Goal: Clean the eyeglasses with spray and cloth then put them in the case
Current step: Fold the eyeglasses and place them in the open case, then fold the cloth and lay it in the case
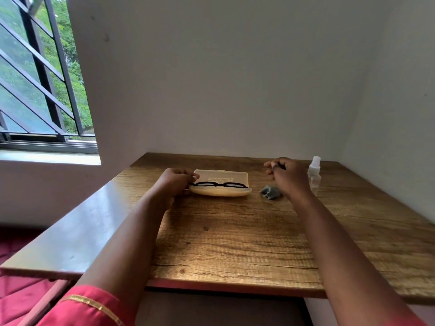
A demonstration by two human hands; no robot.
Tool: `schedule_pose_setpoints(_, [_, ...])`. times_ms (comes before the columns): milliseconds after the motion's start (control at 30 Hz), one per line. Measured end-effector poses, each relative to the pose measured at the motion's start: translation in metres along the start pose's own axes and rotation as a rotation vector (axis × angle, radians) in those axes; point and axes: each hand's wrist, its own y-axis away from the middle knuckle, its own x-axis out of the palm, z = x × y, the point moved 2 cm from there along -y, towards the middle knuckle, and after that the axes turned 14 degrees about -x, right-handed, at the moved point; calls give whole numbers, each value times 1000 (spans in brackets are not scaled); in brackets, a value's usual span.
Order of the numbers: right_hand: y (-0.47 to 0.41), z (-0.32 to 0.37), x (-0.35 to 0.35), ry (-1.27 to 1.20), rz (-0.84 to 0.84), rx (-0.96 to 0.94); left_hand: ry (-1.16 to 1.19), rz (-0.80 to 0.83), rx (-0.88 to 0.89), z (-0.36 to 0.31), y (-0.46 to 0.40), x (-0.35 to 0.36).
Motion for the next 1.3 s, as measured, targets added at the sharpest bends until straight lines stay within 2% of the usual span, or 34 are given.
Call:
schedule_pose_setpoints(267, [3,2,-4,30,-26,3,-19,6,-1,1,0,-2])
schedule_pose_setpoints(333, [4,1,-3,93,-15,-36,-60,-55,79,1,-2,-3])
schedule_pose_setpoints(433, [6,-2,-3,208,32,-80,-168,-256,296,-6,11,2])
schedule_pose_setpoints(500, [8,-4,-2,287,62,-91,-274,-278,399,-16,24,14])
schedule_pose_setpoints(567, [9,-5,-1,392,94,-112,-446,-241,459,-30,38,31])
schedule_pose_setpoints(733, [13,-5,-1,551,221,-140,-772,44,573,-51,54,79])
schedule_pose_setpoints(833, [15,-4,-1,635,282,-146,-876,52,657,-47,47,101])
schedule_pose_setpoints(1000, [13,-3,0,637,240,-120,-713,-108,817,-38,40,108])
schedule_pose_setpoints(1133, [13,2,-1,614,197,-166,-598,-168,887,-34,41,105])
schedule_pose_setpoints(1300, [15,-3,0,777,367,-156,-612,-131,930,-29,43,105])
